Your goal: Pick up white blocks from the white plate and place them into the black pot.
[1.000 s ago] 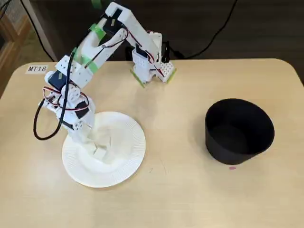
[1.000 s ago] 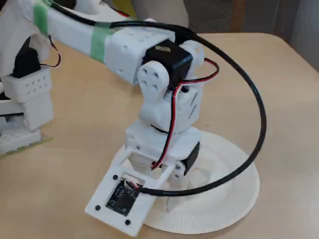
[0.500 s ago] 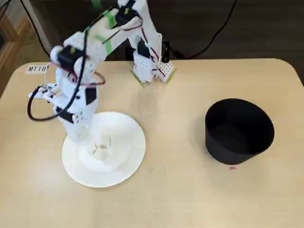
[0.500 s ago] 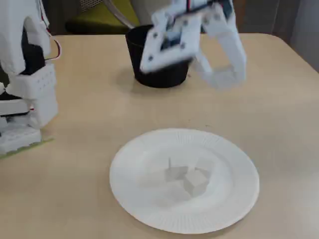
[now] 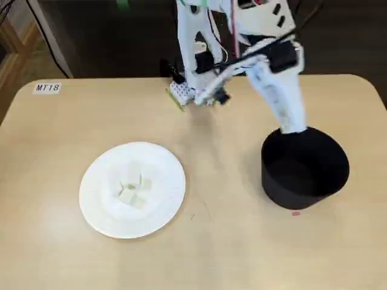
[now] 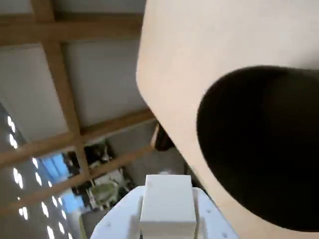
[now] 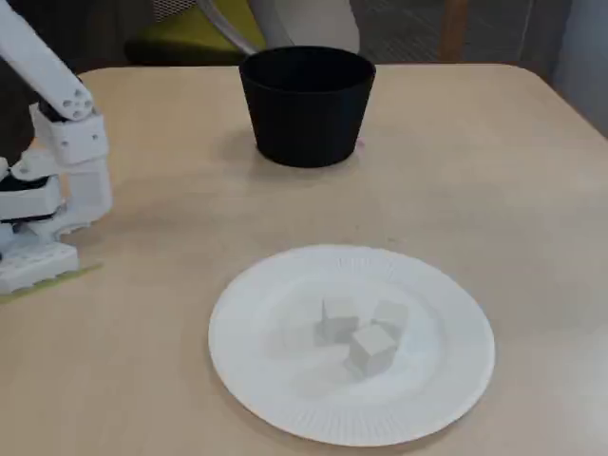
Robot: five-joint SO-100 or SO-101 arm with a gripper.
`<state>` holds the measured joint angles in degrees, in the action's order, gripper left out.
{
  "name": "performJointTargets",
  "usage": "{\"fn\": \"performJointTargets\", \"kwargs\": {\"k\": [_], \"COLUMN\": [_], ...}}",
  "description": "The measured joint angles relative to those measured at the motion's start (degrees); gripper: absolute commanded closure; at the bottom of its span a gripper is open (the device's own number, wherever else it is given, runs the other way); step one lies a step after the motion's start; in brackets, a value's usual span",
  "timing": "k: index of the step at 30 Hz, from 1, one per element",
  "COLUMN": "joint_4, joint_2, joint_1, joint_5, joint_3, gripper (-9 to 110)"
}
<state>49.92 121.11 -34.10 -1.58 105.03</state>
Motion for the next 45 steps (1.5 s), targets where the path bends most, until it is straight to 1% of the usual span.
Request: {"fn": "performJointTargets", "kwargs": {"k": [4, 7, 13, 14, 16, 17, 20, 23, 25, 27, 29, 30, 33, 37, 41, 45], "joint_4": [-8.6, -14.3, -16.9, -16.9, -16.9, -16.9, -16.0, -14.9, -14.5, -14.2, -13.4, -12.3, -6.9, 5.0, 17.1, 22.8], "joint_2": [0.0, -2.1, -5.6, -5.7, -5.9, -6.2, -6.3, -6.3, -6.3, -6.3, -6.3, -6.3, -4.6, -2.5, -1.3, -0.7], "joint_1": [-1.4, -1.3, -0.8, -0.6, -0.4, -0.4, -0.5, -0.5, -0.4, 0.2, 1.0, 1.6, 4.4, 12.0, 23.8, 36.4], "joint_5": [1.4, 2.5, 4.2, 4.2, 4.2, 4.2, 4.2, 4.2, 4.7, 5.3, 6.2, 7.3, 10.2, 15.2, 17.4, 16.5], "joint_3": [9.0, 12.6, 13.2, 13.2, 13.4, 13.4, 13.4, 13.4, 13.4, 13.4, 13.4, 13.4, 12.5, 5.7, 0.8, 0.6], "gripper": [104, 104, 104, 103, 86, 82, 75, 73, 75, 86, 102, 104, 104, 104, 104, 104]}}
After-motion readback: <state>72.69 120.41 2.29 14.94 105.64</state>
